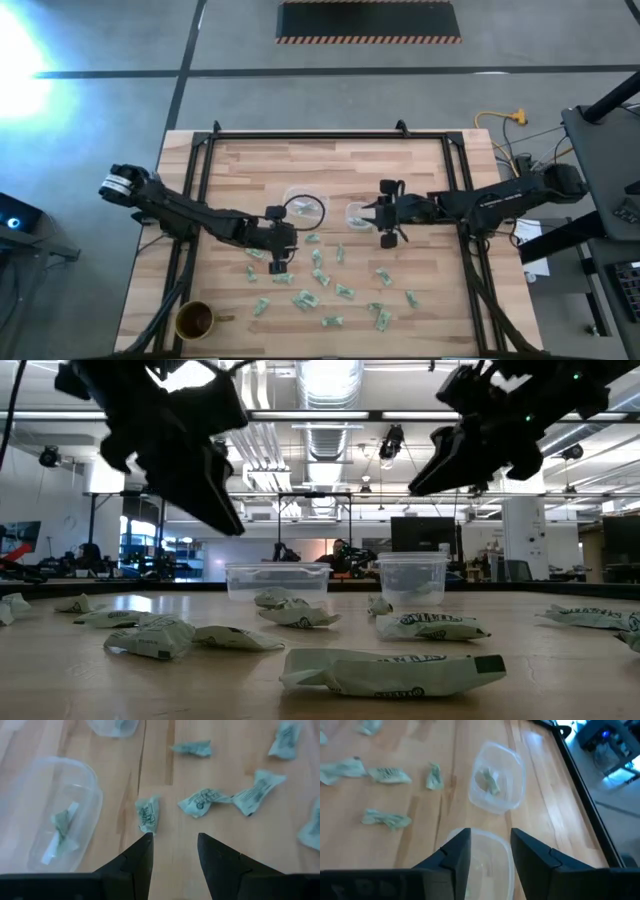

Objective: Pick and place items into bin
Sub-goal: Put the green stevia packet into the left transparent bin

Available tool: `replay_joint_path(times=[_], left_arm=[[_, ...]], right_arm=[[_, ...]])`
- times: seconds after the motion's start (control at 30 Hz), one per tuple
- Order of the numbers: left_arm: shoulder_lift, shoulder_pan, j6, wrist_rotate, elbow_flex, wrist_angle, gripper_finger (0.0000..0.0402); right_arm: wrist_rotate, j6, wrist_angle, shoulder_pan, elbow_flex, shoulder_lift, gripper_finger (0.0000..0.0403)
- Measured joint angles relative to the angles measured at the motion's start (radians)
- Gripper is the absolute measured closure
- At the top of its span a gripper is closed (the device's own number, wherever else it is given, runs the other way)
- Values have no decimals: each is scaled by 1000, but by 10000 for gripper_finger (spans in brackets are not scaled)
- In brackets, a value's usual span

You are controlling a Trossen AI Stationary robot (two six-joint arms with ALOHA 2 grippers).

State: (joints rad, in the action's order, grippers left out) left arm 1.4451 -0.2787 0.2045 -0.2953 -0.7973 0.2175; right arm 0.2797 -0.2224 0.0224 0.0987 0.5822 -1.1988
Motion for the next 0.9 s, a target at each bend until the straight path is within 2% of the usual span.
replay_joint_path(times=[0.27, 0.53, 0.9], left_arm=[[119, 1, 52, -84, 14, -69, 263], [200, 17, 56, -125, 13, -167, 263], [214, 43, 79, -123, 13, -204, 263]], right_arm=[[0, -7, -24, 57, -20, 96, 288], [1, 4, -32, 89, -27, 164, 297], [3, 18, -46, 102, -31, 172, 298]])
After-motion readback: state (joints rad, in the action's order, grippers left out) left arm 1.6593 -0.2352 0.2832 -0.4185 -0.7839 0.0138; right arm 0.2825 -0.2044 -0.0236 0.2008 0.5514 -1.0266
